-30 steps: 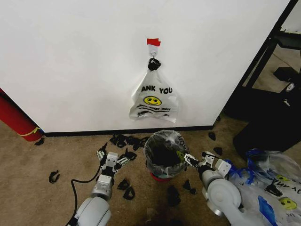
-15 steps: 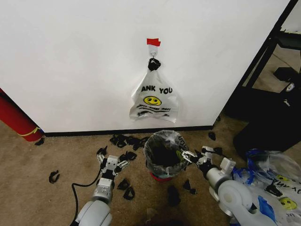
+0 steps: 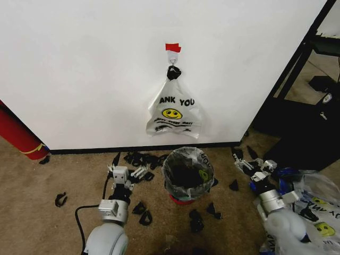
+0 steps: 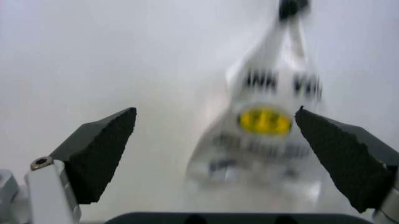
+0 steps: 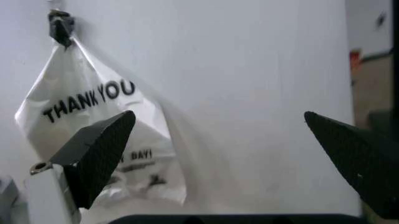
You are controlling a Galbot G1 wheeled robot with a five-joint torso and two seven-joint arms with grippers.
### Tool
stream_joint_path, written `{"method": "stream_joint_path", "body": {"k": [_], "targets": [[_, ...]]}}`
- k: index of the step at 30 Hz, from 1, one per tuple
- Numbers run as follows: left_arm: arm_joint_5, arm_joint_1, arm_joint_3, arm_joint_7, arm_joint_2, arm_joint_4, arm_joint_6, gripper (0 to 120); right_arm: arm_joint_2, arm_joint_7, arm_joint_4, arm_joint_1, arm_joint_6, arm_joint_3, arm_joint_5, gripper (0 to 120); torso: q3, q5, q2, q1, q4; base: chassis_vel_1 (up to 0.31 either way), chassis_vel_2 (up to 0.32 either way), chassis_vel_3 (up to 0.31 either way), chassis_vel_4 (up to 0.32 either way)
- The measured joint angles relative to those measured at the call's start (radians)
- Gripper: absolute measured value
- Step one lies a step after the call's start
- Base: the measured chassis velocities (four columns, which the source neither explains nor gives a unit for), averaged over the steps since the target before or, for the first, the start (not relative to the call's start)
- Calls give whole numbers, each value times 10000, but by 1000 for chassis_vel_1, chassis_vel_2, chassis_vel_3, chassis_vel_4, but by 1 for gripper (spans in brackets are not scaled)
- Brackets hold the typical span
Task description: Pick up the garbage bag from the wall and place it over the trash bin.
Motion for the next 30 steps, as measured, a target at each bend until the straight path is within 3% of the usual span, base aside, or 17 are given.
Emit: {"method": "stream_joint_path", "body": {"k": [3, 8, 11, 20, 30], "targets": [[-262, 8, -421, 436, -513, -210, -550, 100, 545, 574, 1167, -553, 60, -193, -1335, 100, -1, -1, 1, 0, 1, 0, 0, 0, 0], [-965, 59, -575, 642, -431, -360, -687, 100, 1096, 1490, 2264, -1081, -260, -522, -2971, 100, -1, -4, 1, 0, 0, 0, 0, 0, 0], [-1155, 43, -658, 735, -337, -403, -542, 100, 1419, 1831, 2312, -1173, -295, -526, -3955, 100, 0, -4, 0, 0, 0, 0, 0, 0, 0], [-958, -54, -737, 858, -354, -278, -406, 100, 1599, 2148, 2437, -1246, -660, -949, -4681, 100, 0, -3, 0, 0, 0, 0, 0, 0, 0], [-690, 541, -1565, 729, -522, -1068, -397, 100, 1331, 2804, 1740, -929, -906, -1424, -5571, 100, 0, -3, 1, 0, 1, 0, 0, 0, 0]]}}
